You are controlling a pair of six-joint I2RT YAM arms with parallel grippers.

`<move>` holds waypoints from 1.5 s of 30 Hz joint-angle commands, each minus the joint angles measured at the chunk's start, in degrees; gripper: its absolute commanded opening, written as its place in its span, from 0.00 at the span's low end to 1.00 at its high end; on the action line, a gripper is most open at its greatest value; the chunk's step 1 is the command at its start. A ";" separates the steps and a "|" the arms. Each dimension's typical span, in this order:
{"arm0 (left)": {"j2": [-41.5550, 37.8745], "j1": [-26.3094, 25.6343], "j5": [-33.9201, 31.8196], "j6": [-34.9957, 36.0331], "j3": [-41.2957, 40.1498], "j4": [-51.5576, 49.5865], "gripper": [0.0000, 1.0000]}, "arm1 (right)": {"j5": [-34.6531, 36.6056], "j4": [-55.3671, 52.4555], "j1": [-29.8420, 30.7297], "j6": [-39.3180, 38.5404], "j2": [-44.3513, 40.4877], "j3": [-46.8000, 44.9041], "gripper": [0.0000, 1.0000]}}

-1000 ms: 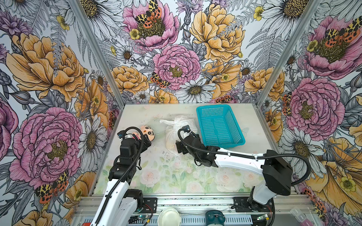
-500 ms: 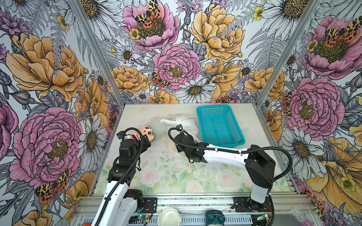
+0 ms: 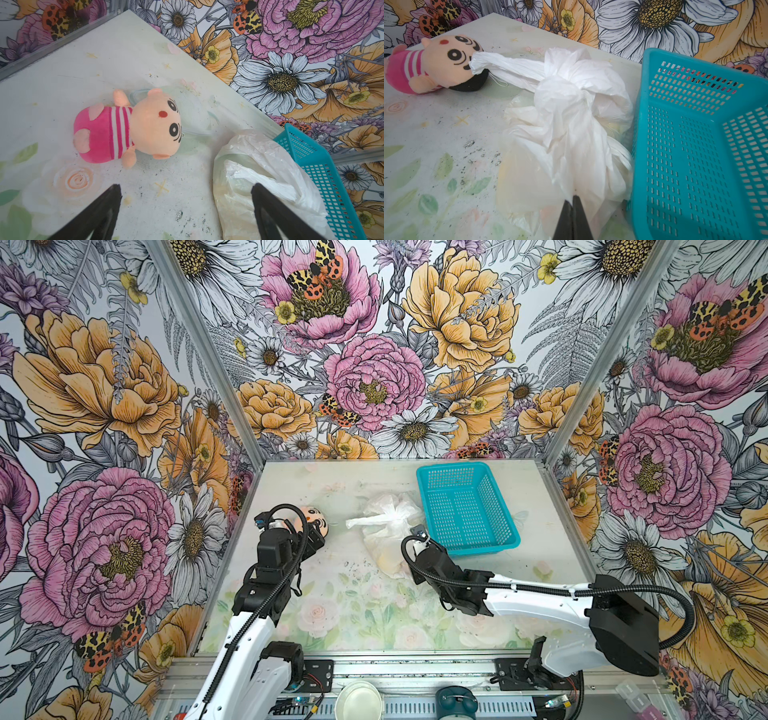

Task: Untie the knot of the plastic bag and take out the fruit
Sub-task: Rotate the plastic bag at the center of the table, then untie the plastic bag at the center of the table.

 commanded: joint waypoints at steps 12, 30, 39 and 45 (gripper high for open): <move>26.81 -19.77 -8.90 7.27 22.59 5.60 0.99 | -1.56 5.67 0.41 -0.90 -3.40 0.49 0.61; 49.04 -20.25 -1.03 7.46 34.01 4.39 0.94 | -10.55 -9.57 0.93 8.05 -3.76 17.85 0.99; 49.73 -20.23 -3.23 8.96 36.19 -3.69 0.94 | -8.89 -9.22 0.86 20.72 -14.42 10.75 0.99; 46.80 -19.98 -5.50 9.06 36.82 -4.89 0.94 | -9.59 -8.33 -4.13 22.80 -20.02 5.73 1.00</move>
